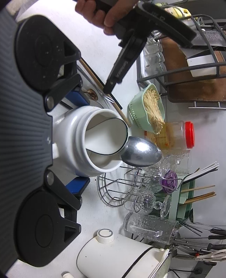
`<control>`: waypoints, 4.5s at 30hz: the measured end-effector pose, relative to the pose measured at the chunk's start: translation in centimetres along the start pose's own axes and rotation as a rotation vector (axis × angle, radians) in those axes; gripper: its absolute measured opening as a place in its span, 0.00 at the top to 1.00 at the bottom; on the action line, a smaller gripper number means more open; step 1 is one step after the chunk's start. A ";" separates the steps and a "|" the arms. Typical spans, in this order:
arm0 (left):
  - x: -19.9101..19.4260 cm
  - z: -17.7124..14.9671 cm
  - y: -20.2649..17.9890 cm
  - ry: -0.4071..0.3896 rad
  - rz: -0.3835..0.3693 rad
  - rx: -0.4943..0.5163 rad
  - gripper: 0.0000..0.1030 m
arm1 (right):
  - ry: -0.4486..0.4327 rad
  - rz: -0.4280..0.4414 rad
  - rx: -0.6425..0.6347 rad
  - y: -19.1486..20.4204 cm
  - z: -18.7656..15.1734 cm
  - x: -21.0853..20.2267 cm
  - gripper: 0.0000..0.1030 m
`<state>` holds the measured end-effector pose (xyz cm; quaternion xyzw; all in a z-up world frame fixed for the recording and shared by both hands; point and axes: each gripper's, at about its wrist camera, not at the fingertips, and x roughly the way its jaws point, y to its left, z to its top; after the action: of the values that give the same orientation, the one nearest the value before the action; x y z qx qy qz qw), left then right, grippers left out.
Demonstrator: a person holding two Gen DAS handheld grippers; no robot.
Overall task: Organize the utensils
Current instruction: 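Lift the metal fork with the left tool and carry it over the mug, then lower the metal fork into the mug and open the left tool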
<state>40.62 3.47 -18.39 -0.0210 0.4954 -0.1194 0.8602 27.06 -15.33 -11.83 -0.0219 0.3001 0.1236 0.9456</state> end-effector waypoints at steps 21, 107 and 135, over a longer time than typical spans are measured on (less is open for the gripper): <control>2.8 1.2 -0.6 -0.006 0.047 0.088 0.92 | -0.001 -0.047 0.012 0.5 0.1 0.6 0.13; -12.8 3.4 -15.0 -0.035 -0.092 0.370 0.99 | -0.018 0.022 -0.062 0.2 0.2 1.1 0.13; -19.8 0.5 -9.1 -0.243 -0.002 0.083 0.32 | -0.016 -0.006 -0.035 0.3 0.2 1.1 0.13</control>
<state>29.85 -0.90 0.00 -0.0001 0.3820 -0.1372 0.9139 27.94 -14.76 -12.30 -0.0386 0.2903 0.1262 0.9478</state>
